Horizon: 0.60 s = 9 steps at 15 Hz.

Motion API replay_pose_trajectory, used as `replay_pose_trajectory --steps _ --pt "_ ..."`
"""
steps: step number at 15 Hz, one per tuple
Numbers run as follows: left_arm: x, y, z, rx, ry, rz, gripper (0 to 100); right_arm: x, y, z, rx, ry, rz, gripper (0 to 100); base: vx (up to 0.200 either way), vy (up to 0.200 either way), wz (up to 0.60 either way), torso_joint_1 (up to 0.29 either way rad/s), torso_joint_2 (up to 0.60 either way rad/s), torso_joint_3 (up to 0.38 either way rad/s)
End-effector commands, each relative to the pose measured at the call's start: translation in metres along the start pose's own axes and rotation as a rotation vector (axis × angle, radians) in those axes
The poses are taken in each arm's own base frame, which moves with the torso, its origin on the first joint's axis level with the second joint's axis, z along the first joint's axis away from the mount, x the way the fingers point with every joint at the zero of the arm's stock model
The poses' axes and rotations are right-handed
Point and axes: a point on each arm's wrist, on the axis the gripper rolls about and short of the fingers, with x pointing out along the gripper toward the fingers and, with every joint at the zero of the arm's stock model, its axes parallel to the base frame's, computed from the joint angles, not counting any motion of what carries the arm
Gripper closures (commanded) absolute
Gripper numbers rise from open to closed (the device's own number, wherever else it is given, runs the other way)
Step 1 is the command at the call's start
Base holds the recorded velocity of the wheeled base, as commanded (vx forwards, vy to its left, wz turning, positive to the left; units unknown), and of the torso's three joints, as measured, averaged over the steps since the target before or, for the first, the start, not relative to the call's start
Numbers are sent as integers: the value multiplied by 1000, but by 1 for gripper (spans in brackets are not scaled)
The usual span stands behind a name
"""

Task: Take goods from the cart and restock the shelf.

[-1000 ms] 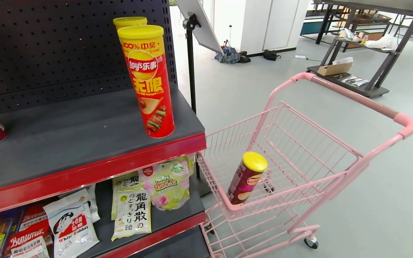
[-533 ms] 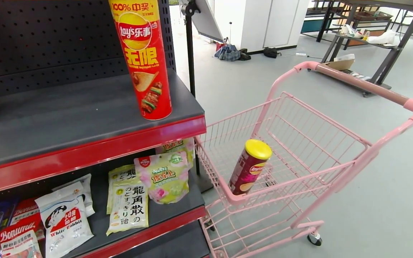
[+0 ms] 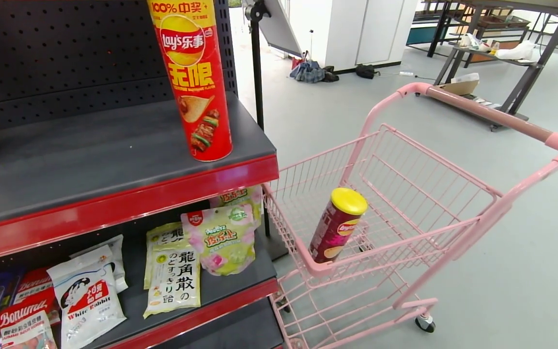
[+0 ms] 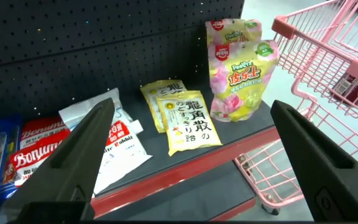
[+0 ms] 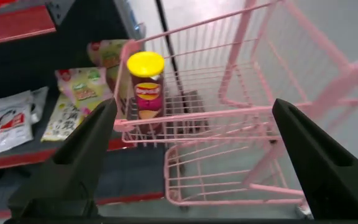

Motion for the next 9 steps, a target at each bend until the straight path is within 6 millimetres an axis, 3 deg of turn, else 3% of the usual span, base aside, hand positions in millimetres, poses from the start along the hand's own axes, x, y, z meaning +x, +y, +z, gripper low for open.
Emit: replay_pose_trajectory --steps 1,2,3,9 --pt "0 0 0 0 1 -1 0 123 -5 -35 83 298 209 0 0 0 0 0 0 0" --pt "0 0 0 -2 1 0 0 149 -4 -49 89 348 224 0 0 0 0 0 0 0" --pt "0 0 0 0 1 0 0 160 -1 -55 85 352 252 0 0 0 0 0 0 0" --pt "0 0 0 0 1 0 0 200 26 -77 61 411 364 0 0 0 0 0 0 0"
